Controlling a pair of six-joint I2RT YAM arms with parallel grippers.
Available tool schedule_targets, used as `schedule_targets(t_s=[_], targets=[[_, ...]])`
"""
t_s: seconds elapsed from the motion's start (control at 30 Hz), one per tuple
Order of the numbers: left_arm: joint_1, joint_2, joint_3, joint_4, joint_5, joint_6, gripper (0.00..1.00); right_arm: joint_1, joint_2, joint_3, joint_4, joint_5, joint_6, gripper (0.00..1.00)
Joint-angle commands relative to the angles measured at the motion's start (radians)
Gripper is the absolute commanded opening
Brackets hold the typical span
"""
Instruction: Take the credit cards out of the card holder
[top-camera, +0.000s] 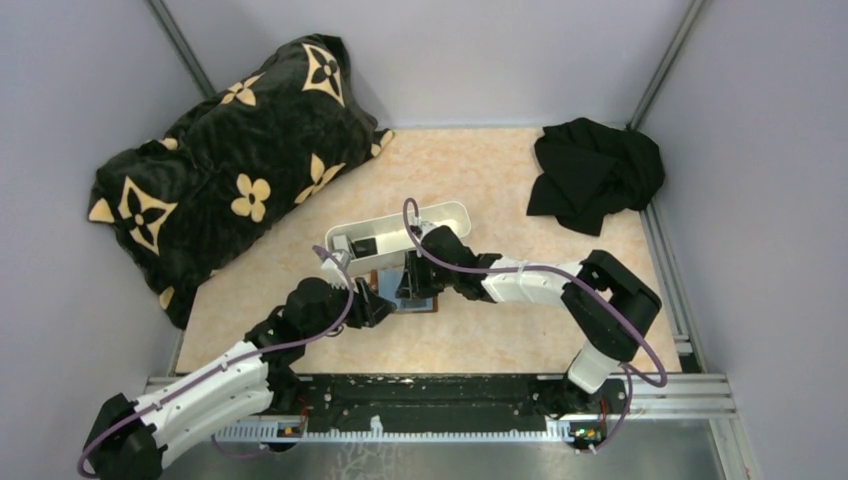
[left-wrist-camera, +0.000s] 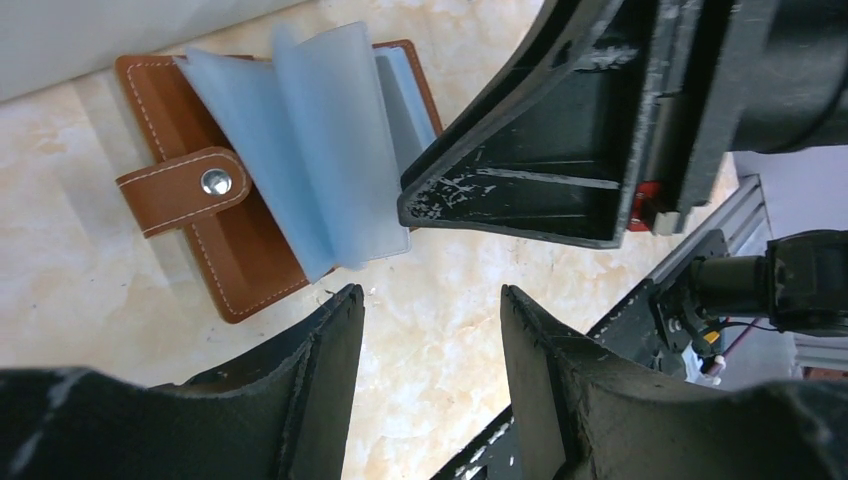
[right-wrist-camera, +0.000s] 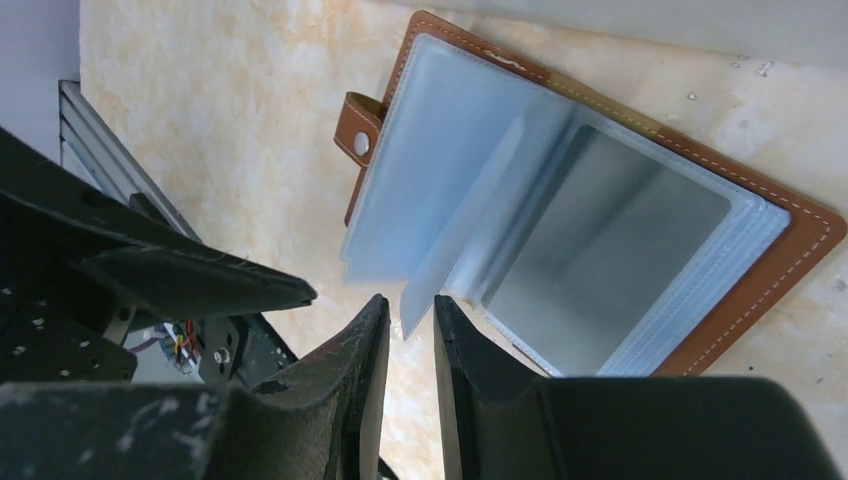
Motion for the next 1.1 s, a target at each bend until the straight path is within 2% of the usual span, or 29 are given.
schedule_targets(t_s=[0.0, 0.2, 0.3, 0.5, 0.63, 0.8, 0.93, 1.07], targets=[[-0.001, 0.035, 0.039, 0.018, -0.025, 0.006, 0.59, 0.019, -0.065, 0.041, 0.000, 0.016, -0.015, 0.24], [-0.001, 0.057, 0.094, 0.003, -0.025, 0.014, 0.59, 0.019, -0.152, 0.024, -0.063, 0.095, -0.033, 0.25], [-0.001, 0.022, 0.135, -0.043, -0.038, 0.021, 0.59, 0.017, -0.110, 0.038, -0.064, 0.087, -0.042, 0.26], [-0.001, -0.106, 0.178, -0.128, -0.127, 0.044, 0.59, 0.020, 0.025, 0.087, 0.042, -0.016, -0.022, 0.26], [-0.001, -0.146, 0.187, -0.165, -0.165, 0.070, 0.59, 0.020, 0.052, 0.129, 0.034, -0.003, -0.025, 0.26], [-0.001, -0.115, 0.178, -0.155, -0.142, 0.057, 0.59, 0.016, 0.042, 0.156, -0.044, 0.042, -0.053, 0.26], [0.001, -0.075, 0.156, -0.107, -0.122, 0.063, 0.60, 0.006, -0.011, 0.111, -0.066, 0.073, -0.049, 0.27], [0.001, 0.036, 0.125, -0.036, -0.070, 0.062, 0.60, 0.000, -0.073, 0.046, -0.092, 0.116, -0.036, 0.37]])
